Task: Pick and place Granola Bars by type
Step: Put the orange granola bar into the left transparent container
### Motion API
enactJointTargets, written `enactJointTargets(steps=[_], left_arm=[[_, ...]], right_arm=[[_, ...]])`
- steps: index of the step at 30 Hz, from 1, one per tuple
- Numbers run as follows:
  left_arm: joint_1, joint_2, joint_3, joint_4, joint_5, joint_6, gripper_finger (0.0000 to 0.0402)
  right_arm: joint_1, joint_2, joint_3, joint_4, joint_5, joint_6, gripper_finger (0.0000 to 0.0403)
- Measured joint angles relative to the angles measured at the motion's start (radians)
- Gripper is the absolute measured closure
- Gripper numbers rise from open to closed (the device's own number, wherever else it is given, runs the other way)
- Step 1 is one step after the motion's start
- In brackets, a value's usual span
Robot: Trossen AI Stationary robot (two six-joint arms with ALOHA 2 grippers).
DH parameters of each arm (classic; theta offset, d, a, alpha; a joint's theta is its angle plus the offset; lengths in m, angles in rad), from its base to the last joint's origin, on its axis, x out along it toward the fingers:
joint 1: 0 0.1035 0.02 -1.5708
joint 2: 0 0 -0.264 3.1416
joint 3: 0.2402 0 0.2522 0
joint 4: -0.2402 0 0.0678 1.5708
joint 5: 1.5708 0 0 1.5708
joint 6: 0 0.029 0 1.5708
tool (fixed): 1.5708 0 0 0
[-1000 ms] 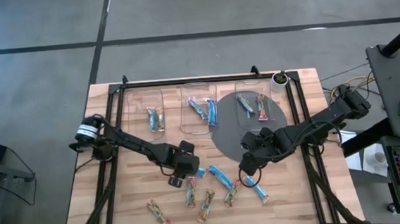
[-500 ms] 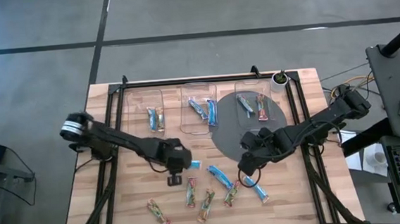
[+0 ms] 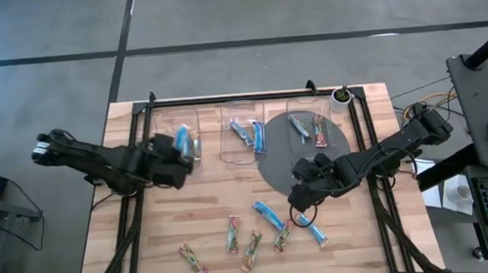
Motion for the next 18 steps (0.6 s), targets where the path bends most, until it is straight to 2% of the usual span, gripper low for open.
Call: enactJointTargets(steps=[2,4,11,14,18], left_arm=[[0.050,-0.039,-0.055,-0.035,0.002,-0.023,0.0349],[0.110,-0.077,-0.121,-0.001,0.046,-0.018,0.0349],[0.321,-0.151,-0.343,0.269,0.257,0.120,0.0329],[0.368,-0.167,-0.381,0.334,0.289,0.150,0.0312],[0.375,-0.174,-0.372,0.360,0.271,0.192,0.0289]], right_arm=[[0.000,0.000,-0.001,0.020,0.000,0.000,0.0184],[-0.001,0.000,-0.001,0.045,0.000,0.003,0.0184],[-0.013,0.003,-0.019,0.145,-0.034,0.034,0.0184],[-0.013,0.004,-0.035,0.173,-0.039,0.045,0.0184],[-0.012,0.004,-0.065,0.227,-0.050,0.075,0.0184]])
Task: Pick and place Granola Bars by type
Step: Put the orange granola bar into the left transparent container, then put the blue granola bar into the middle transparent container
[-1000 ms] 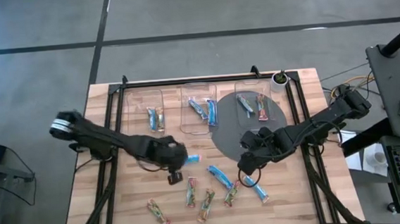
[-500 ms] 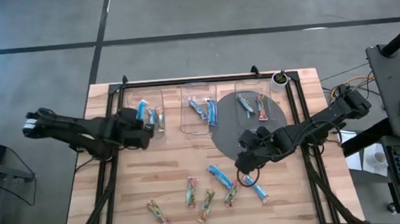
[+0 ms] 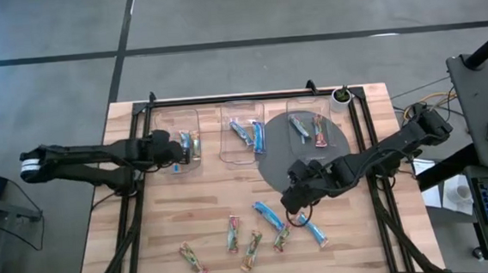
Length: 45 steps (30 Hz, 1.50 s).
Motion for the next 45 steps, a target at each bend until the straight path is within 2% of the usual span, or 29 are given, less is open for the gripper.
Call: enactJointTargets(steps=[5,10,15,19,25,29,38,41,45], left_arm=[[0.000,0.000,0.045,-0.004,-0.010,0.048,0.0262],[-0.032,-0.011,0.155,-0.008,0.008,0.085,0.0255],[-0.121,-0.012,0.298,-0.008,-0.005,0.148,0.0255],[-0.180,-0.010,0.365,-0.033,-0.063,0.146,0.0255],[-0.198,-0.017,0.366,-0.124,-0.087,0.125,0.0255],[-0.202,-0.018,0.347,-0.175,-0.070,0.115,0.0255],[-0.204,-0.034,0.280,-0.170,-0.074,0.188,0.0255],[-0.204,-0.039,0.266,-0.167,-0.076,0.239,0.0255],[-0.204,-0.051,0.243,-0.165,-0.081,0.297,0.0255]], right_arm=[[0.000,0.006,-0.052,0.128,-0.050,0.000,0.0184],[0.005,0.067,-0.071,0.256,-0.110,-0.035,0.0184],[0.041,0.198,0.001,0.254,-0.116,-0.048,0.0184],[0.058,0.299,0.058,0.244,-0.113,-0.008,0.0184],[0.058,0.388,0.100,0.226,-0.119,0.067,0.0184],[0.039,0.436,0.119,0.238,-0.175,0.068,0.0184],[0.025,0.559,0.209,0.204,-0.180,0.151,0.0188],[0.018,0.580,0.256,0.154,-0.179,0.181,0.0213],[0.000,0.579,0.288,0.111,-0.170,0.199,0.0275]])
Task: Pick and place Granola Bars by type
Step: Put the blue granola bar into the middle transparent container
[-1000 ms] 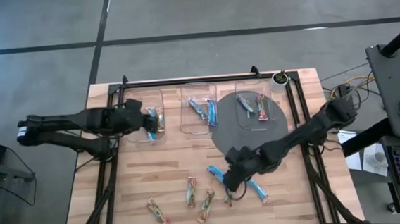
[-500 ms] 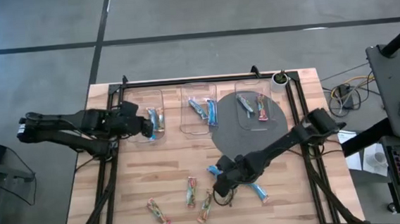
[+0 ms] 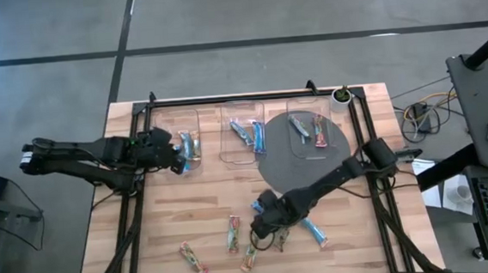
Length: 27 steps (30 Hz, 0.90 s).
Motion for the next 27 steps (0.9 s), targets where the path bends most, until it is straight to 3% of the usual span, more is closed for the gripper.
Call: enactJointTargets(steps=[7,12,16,21,27], left_arm=[[0.001,-0.064,-0.050,-0.029,0.000,0.030,0.0255],[0.001,-0.149,-0.105,-0.039,0.001,-0.001,0.0255],[0.000,-0.216,-0.173,-0.033,0.024,-0.085,0.0255],[0.000,-0.275,-0.270,0.049,0.098,-0.191,0.0255],[-0.001,-0.291,-0.333,0.218,0.221,-0.209,0.0255]], right_arm=[[-0.066,-0.079,-0.001,0.025,0.094,0.063,0.0373],[-0.121,-0.198,0.008,0.044,0.218,0.067,0.0367],[-0.206,-0.287,0.037,0.047,0.300,-0.017,0.0350],[-0.385,-0.318,0.043,0.047,0.212,-0.179,0.0346],[-0.590,-0.266,0.038,0.090,-0.017,-0.323,0.0319]])
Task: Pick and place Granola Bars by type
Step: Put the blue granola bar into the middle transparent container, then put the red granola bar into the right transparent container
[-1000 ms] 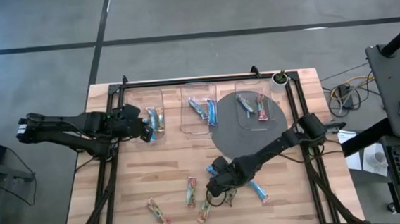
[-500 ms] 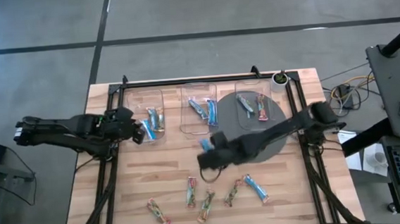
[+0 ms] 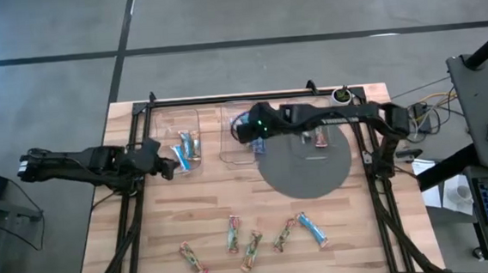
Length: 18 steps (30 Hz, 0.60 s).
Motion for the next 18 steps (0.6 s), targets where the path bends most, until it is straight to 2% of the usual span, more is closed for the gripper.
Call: enactJointTargets(steps=[4,10,14,18], left_arm=[[0.000,0.001,-0.002,0.047,0.002,0.000,0.0255],[0.000,0.001,-0.002,0.098,-0.003,-0.001,0.0255],[0.000,0.001,-0.002,0.138,0.001,0.015,0.0255],[-0.001,0.009,-0.002,0.200,0.087,0.076,0.0255]], right_arm=[[-0.047,0.030,0.002,0.049,-0.099,-0.024,0.0274],[-0.002,-0.007,0.003,0.032,-0.106,-0.179,0.0201],[0.094,-0.067,0.004,-0.125,-0.061,-0.263,0.0178],[0.219,-0.100,0.000,-0.332,0.038,-0.233,0.0170]])
